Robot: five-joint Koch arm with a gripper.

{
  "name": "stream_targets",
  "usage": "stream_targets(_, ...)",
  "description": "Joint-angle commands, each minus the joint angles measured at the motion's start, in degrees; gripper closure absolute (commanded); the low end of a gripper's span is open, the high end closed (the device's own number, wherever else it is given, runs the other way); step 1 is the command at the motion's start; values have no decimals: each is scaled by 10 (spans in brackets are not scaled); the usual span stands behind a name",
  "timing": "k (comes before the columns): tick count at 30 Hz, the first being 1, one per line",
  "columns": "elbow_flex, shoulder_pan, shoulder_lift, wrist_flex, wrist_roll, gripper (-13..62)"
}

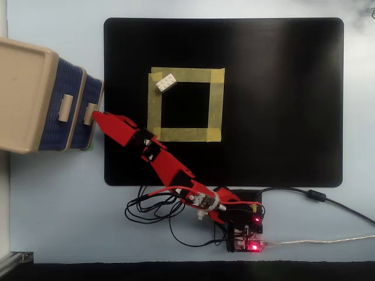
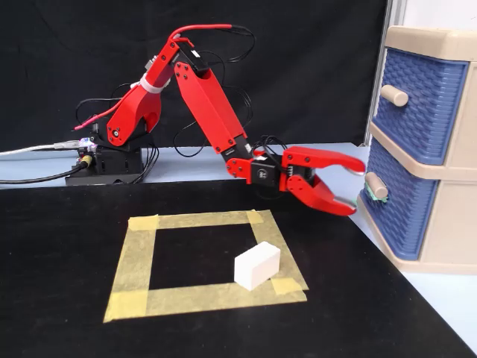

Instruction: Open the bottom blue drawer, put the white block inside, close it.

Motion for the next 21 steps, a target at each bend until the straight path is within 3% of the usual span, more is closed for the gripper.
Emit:
stream_targets(1, -30, -14, 5, 4, -4, 160)
stream_targets(7, -98, -23, -51, 21, -1, 166)
stream_targets(10, -110, -33, -55, 47, -1, 214)
stream_targets(14, -111, -33, -56, 91, 0, 366)
stream_targets(17, -91, -29, -48, 126, -3, 567)
stream_targets(21, 11, -15, 1, 120, -12, 575)
